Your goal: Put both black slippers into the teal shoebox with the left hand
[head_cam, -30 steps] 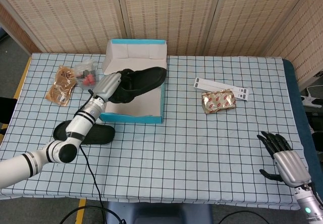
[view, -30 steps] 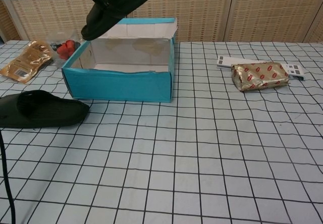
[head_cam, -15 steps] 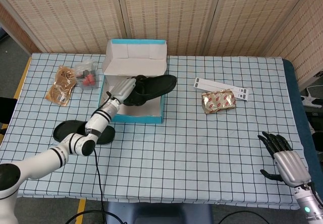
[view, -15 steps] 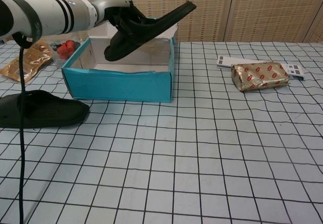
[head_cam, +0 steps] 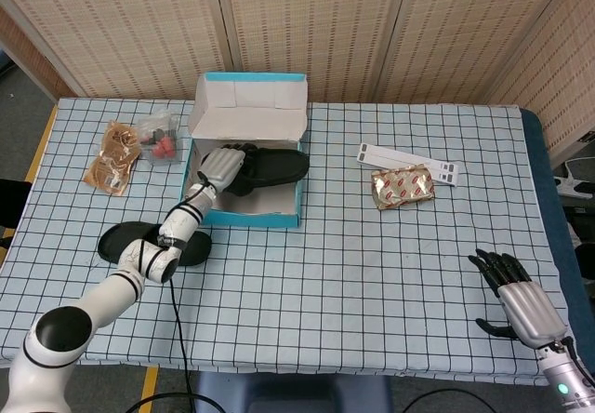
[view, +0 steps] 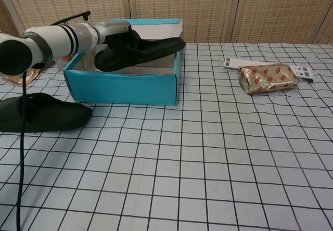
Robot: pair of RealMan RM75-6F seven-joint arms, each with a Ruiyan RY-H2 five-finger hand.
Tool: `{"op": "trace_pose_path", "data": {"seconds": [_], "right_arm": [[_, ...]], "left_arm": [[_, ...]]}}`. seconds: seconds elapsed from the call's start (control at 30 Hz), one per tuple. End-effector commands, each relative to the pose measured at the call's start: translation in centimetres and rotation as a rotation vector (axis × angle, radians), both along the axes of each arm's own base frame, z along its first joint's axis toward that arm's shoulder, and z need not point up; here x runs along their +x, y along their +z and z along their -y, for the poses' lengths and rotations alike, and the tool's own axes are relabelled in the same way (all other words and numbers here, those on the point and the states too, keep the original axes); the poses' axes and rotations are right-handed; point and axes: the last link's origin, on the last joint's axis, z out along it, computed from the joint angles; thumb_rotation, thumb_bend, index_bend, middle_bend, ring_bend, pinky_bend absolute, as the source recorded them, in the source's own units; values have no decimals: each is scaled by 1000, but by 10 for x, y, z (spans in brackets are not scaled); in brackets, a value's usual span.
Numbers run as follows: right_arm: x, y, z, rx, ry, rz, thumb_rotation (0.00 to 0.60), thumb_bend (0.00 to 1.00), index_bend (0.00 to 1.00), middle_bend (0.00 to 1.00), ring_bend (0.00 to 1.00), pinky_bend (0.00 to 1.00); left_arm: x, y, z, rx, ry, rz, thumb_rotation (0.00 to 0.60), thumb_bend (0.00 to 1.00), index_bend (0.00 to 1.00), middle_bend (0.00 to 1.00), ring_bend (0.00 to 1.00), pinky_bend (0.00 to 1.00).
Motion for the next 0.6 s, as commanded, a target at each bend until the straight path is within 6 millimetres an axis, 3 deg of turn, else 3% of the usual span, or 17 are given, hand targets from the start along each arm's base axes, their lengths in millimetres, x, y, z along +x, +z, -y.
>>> {"op": "trace_pose_path", "data": {"seconds": [0.03, 0.2, 0.6], "right_arm": [[0, 0, 0, 6, 1, 1, 600, 73, 0, 0, 0, 0], [0, 0, -1, 10, 0, 0, 600, 73, 0, 0, 0, 0], [1, -1, -2, 28, -2, 12, 600, 73, 0, 0, 0, 0]], "left_arm": [[-14, -15, 2, -25, 18, -64, 600, 530, 595, 636, 560, 476], [-30, -23, 3, -34, 54, -112, 600, 530, 595, 633, 558, 475], [-44, -39, 11, -64, 49, -215, 600, 524, 592, 625, 545, 463]]}}
